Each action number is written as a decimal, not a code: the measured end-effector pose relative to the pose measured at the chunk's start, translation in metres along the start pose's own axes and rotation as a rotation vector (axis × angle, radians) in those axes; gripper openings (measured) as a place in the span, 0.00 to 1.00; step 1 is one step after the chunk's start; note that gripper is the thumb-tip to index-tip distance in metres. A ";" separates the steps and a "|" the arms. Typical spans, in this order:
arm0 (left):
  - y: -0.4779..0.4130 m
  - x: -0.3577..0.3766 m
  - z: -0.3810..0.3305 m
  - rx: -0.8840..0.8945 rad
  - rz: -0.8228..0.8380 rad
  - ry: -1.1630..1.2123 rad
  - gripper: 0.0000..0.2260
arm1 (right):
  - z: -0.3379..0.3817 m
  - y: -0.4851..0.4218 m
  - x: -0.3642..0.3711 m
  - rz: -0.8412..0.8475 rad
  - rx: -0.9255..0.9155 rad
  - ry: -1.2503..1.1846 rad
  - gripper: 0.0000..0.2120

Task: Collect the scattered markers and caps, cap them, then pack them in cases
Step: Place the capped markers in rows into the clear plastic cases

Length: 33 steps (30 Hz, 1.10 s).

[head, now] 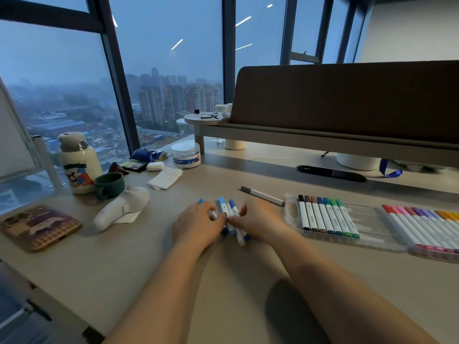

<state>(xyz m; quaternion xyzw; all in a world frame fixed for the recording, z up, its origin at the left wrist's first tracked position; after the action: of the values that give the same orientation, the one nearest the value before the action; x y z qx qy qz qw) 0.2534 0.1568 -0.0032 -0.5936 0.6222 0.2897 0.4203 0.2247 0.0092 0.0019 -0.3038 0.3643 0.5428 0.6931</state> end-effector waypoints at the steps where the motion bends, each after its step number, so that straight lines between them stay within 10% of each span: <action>1: 0.001 0.001 -0.002 0.005 -0.001 0.015 0.15 | 0.001 0.000 0.000 0.020 -0.001 0.007 0.18; 33: 0.016 0.022 -0.075 0.097 0.252 0.078 0.14 | -0.039 0.045 -0.058 -0.069 0.126 -0.053 0.13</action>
<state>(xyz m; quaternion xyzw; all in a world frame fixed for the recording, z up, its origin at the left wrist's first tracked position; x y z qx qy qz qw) 0.2255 0.0837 0.0112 -0.5006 0.7209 0.2865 0.3842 0.1653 -0.0430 0.0277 -0.2574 0.3687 0.5025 0.7385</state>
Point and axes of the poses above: each hand's wrist, its own y-axis away from the middle knuckle, its own x-axis out of the palm, z = x × y, the point moved 4 cm from there along -y, towards the middle knuckle, and after that the axes turned 2 degrees about -y, right-handed, at the moved point
